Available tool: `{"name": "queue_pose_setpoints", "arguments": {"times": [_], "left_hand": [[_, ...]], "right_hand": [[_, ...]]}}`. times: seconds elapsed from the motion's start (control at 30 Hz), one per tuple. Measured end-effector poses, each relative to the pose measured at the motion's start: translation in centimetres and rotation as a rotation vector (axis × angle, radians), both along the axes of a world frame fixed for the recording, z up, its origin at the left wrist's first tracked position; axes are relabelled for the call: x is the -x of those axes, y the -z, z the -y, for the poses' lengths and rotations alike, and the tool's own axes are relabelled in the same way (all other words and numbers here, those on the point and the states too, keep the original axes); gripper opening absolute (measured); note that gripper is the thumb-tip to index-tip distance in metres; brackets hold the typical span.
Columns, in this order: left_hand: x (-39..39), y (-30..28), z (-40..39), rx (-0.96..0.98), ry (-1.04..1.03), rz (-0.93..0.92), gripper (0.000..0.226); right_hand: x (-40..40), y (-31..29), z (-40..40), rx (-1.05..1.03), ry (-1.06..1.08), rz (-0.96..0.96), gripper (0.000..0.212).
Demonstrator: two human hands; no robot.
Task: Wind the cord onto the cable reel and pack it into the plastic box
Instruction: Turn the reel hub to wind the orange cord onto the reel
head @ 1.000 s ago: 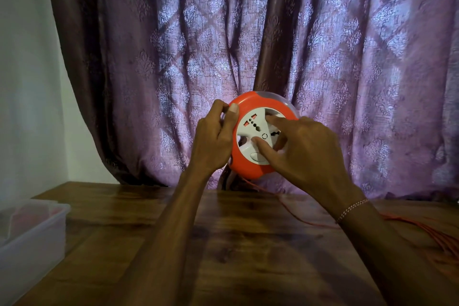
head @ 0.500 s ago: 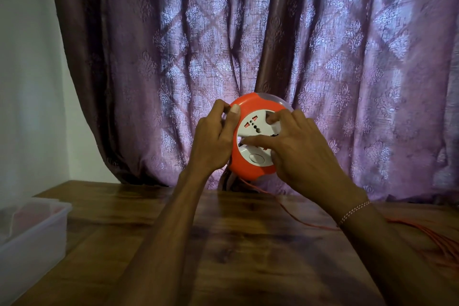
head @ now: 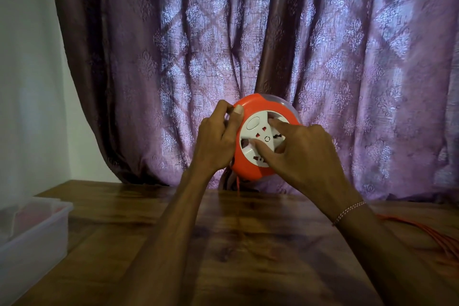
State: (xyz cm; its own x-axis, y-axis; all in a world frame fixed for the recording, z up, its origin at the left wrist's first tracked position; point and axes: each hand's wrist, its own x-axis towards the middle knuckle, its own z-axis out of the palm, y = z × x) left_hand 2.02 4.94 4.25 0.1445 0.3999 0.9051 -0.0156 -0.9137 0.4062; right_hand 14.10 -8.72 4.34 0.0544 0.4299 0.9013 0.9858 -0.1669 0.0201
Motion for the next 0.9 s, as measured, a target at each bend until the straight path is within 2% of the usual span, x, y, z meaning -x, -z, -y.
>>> {"name": "queue_pose_setpoints", "arguments": {"times": [0.1, 0.27, 0.4, 0.5, 0.73, 0.8, 0.9], "left_hand": [[0.2, 0.0, 0.0, -0.01, 0.005, -0.004, 0.045], [0.2, 0.0, -0.1, -0.026, -0.009, 0.021, 0.035], [0.4, -0.1, -0.1, -0.023, -0.007, 0.03, 0.03], [0.5, 0.0, 0.0, -0.02, -0.008, 0.025, 0.03], [0.4, 0.0, -0.1, -0.036, -0.012, 0.019, 0.032], [0.4, 0.1, 0.0, -0.04, -0.019, 0.021, 0.032], [0.3, 0.0, 0.1, -0.029, -0.018, 0.035, 0.031]], "right_hand": [[-0.1, -0.1, 0.2, 0.01, -0.021, 0.013, 0.063], [-0.5, -0.7, 0.9, -0.045, -0.179, 0.178, 0.027], [-0.5, -1.1, 1.2, 0.236, -0.134, 0.266, 0.056], [-0.2, -1.1, 1.3, 0.304, -0.098, 0.25, 0.053], [-0.4, -0.6, 1.1, 0.161, -0.013, 0.301, 0.047], [-0.5, -0.4, 1.0, 0.085, -0.014, 0.236, 0.048], [-0.1, -0.2, 0.7, -0.029, -0.036, 0.059, 0.06]]}}
